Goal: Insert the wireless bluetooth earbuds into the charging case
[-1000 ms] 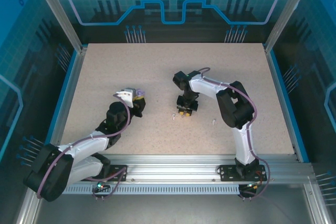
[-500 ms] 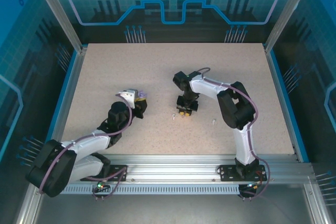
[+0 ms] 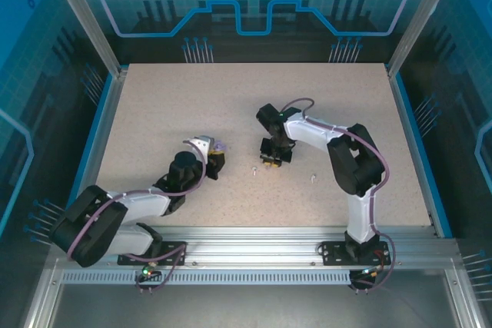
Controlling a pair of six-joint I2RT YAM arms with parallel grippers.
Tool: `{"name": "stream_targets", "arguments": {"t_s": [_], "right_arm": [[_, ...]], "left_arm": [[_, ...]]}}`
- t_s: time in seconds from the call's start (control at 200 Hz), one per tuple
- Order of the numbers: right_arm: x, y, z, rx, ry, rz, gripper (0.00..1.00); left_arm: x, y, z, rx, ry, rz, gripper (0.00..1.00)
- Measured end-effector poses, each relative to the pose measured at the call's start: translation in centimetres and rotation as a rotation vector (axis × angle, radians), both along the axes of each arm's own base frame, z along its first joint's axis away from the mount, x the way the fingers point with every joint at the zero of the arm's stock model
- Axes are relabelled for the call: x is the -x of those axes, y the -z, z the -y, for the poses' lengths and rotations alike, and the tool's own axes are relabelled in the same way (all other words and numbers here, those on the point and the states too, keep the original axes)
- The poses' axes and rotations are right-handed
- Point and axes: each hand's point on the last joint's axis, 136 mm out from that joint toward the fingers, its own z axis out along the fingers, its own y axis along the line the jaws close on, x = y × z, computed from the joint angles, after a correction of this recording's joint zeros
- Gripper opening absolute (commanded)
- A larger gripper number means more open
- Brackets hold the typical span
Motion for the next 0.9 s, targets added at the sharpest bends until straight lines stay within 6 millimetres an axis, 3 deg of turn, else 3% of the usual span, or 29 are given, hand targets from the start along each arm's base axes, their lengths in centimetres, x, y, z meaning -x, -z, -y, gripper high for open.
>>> {"name": "stream_targets", "arguments": {"t_s": [0.215,0.415,0.595,0.9], "right_arm": [[0.3,-0.4,0.1,-0.018,-0.017,0.028,0.13],[-0.2,-2.4,-0.2,-0.049,-0.028,0.091,0.13],[-0.7,-4.4,-0.5,-0.081,-0.028,0.146,0.13],[-1.2,-5.1,-0.8,-0.093,-0.031,0.167,0.13]], "left_arm": [[0.6,1.7,1.8,-0.03,0.074,-0.017,0.23],[0.8,3.1,4.4,-0.065,0.18,-0.009,0.23],[0.5,3.3,7.0,-0.074,0.263,0.044,0.23],[-0.1,2.7,9.8,-0.068,0.344,0.115,0.22]]}}
